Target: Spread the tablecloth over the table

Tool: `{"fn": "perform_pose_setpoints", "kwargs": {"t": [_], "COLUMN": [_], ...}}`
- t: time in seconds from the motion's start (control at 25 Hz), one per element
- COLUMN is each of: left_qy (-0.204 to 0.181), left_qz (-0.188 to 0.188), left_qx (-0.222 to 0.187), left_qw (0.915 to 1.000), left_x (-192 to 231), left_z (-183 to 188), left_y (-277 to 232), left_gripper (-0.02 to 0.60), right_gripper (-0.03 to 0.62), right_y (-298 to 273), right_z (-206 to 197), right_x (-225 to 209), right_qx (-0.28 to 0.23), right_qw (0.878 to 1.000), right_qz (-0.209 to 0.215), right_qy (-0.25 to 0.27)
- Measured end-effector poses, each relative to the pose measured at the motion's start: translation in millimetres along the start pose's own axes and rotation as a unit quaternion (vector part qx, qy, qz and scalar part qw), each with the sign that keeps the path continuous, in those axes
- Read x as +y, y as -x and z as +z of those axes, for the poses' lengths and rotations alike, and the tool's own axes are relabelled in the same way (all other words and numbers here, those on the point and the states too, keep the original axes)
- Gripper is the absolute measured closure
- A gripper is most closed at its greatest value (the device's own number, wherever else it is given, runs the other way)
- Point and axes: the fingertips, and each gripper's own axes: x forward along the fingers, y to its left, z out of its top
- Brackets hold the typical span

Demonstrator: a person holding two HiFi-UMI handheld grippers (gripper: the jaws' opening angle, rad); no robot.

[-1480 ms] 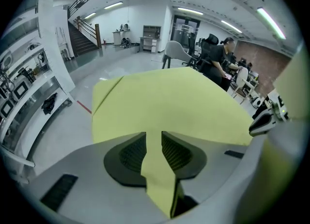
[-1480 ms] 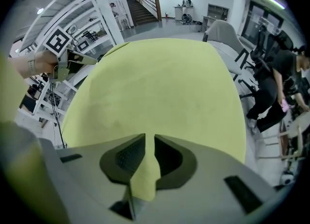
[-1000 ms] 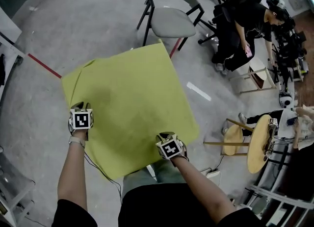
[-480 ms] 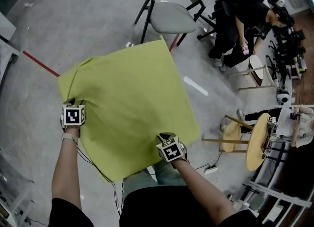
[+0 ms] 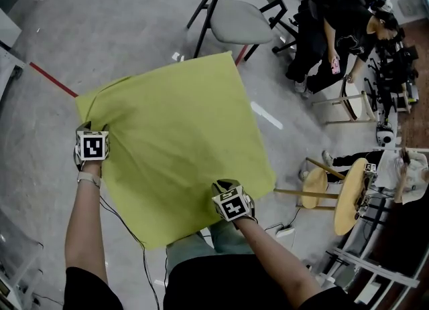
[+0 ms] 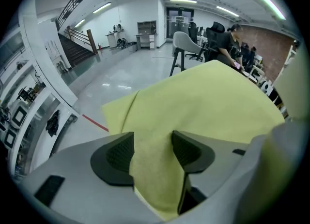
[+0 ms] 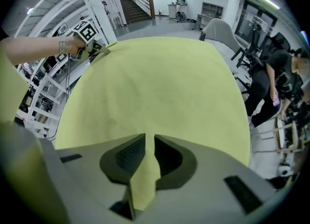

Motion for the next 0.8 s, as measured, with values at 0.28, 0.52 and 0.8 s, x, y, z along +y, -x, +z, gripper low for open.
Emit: {"fn": "perform_pose_setpoints", "kwargs": {"t": [0.28, 0.52, 0.8], "left_qy": [-0.026, -0.031, -0.040], "left_qz": [0.036, 0.045, 0.067], "left_qx": [0.006, 0.014, 0.000], "left_qw": [0.9990, 0.9984, 0.9970], "left_x": [32.4, 45.8, 60.8], "left_z": [14.9, 22.8, 33.0], "left_y": [-4.9, -11.4, -11.9], "left_gripper": [0.331, 0.331, 0.332], "right_gripper": [0.526, 0.526, 0.526], "right_y": [-5.8, -13.3, -21.6], "right_z": [-1.9, -4.8, 7.1], "right_x": [1.5, 6.6, 16.1], "right_qx": [0.009, 0.022, 0.026], "right_qw": [1.000, 1.000, 0.999], "right_qz": [0.003, 0.012, 0.022], "right_qy": [-0.008, -0.002, 0.009]}}
